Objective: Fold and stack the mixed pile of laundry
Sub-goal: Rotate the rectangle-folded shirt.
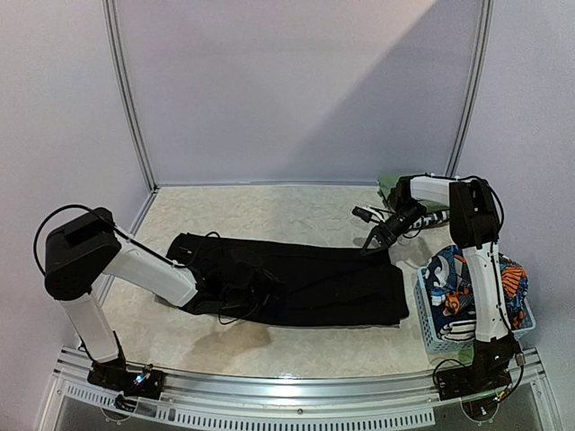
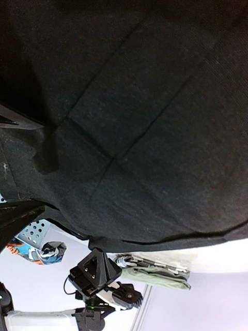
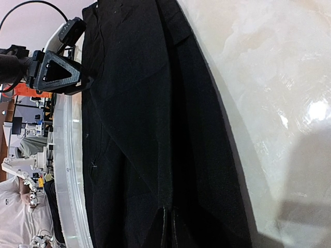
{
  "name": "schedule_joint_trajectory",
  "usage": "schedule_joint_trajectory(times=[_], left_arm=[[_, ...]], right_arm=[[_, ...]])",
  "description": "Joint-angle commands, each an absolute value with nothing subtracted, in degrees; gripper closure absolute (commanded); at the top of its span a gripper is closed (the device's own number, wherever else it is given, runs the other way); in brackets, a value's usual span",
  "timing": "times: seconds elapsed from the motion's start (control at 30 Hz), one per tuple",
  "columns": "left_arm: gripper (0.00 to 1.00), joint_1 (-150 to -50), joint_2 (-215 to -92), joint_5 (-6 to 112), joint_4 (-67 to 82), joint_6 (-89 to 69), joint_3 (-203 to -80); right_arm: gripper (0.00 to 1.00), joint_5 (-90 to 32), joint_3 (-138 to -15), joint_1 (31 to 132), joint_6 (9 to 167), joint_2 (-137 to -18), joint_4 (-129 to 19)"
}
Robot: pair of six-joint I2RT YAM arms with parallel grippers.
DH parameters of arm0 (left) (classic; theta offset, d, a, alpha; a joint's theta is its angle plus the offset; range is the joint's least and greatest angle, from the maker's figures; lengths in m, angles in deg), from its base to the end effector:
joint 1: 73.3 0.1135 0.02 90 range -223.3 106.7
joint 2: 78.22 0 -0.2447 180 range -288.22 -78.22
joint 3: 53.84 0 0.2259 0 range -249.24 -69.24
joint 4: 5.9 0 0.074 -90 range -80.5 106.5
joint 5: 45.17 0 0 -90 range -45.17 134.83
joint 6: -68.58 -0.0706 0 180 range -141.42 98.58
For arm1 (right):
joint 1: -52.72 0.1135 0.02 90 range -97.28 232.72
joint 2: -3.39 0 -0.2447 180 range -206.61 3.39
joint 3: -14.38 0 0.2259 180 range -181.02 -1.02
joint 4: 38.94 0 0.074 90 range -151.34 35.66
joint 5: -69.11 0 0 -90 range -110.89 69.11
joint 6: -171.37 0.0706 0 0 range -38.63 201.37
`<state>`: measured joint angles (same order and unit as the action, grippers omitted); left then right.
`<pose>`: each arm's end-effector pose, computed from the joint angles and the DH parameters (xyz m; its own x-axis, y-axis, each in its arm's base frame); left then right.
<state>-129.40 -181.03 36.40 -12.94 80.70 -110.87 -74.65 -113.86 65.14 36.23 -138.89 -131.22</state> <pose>0.2005 -0.2797 0.1002 -0.6671 -0.7413 0.0741 -0.5002 0.3721 -0.7819 0.3786 0.1417 0.0973 -0.7279 -0.5894 -0.3505 -0.5979 0.2953 0.7452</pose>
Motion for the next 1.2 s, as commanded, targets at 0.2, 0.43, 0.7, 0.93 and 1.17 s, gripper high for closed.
schedule_joint_trajectory(times=[0.2, 0.43, 0.7, 0.93, 1.17], left_arm=[[0.61, -130.15, -188.63, 32.43, -29.32, 82.14, -108.96], [0.74, -130.39, -191.49, 30.06, -37.53, 81.15, -107.89], [0.81, -130.42, -184.34, 27.56, -30.25, 75.05, -107.61], [0.92, -130.27, -186.64, 28.31, -35.46, 73.71, -108.01], [1.00, -130.37, -186.72, 29.18, -36.03, 74.72, -106.96]], right_arm=[[0.95, -77.05, -114.11, 65.11, 32.68, -139.17, -148.81], [0.96, -76.71, -114.31, 65.11, 33.06, -139.32, -148.29], [0.96, -76.45, -114.16, 65.11, 33.73, -139.74, -147.61], [0.97, -76.26, -114.14, 65.02, 33.65, -139.71, -147.46], [0.97, -77.53, -113.87, 63.68, 33.23, -139.14, -147.30]])
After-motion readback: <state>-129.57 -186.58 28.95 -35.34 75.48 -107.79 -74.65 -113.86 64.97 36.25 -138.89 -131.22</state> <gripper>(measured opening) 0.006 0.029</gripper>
